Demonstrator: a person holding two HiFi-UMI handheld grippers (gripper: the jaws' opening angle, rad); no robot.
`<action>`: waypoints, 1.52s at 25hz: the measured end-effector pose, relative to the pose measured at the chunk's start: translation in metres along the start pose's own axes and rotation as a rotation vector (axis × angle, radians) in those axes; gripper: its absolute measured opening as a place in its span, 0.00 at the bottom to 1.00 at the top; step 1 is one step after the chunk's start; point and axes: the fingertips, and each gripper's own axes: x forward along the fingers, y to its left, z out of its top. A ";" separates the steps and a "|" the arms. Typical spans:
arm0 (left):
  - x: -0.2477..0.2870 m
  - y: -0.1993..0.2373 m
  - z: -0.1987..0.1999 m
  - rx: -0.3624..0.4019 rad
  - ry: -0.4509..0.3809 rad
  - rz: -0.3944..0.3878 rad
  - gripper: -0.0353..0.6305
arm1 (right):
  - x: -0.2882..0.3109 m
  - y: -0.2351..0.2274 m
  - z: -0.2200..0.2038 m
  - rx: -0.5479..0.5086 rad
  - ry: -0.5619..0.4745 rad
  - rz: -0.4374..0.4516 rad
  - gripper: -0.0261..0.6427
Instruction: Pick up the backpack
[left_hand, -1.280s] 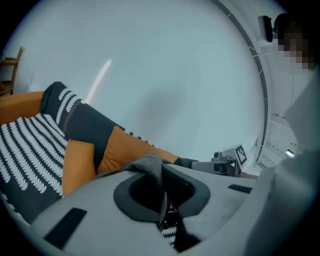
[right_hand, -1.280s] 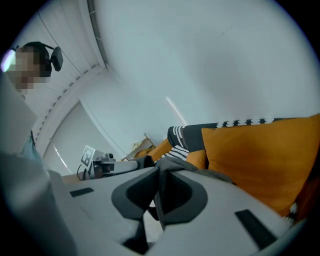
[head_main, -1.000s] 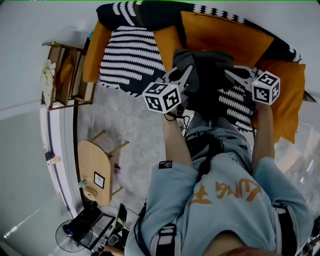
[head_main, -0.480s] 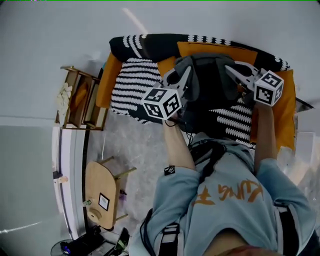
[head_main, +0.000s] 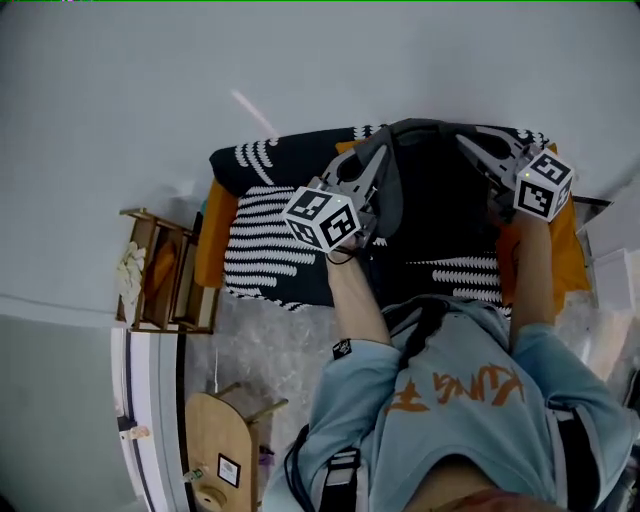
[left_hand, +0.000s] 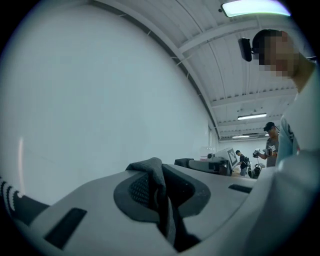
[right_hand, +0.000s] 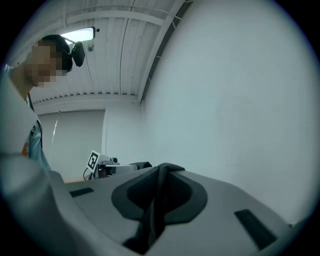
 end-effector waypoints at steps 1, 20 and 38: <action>0.006 -0.003 0.011 0.025 -0.017 -0.020 0.12 | -0.003 -0.002 0.012 -0.016 -0.022 -0.012 0.11; 0.047 0.032 0.031 0.007 -0.076 -0.116 0.12 | 0.019 -0.041 0.035 0.050 -0.122 -0.191 0.11; 0.041 0.049 0.040 0.015 -0.085 -0.116 0.12 | 0.039 -0.046 0.034 0.043 -0.092 -0.174 0.11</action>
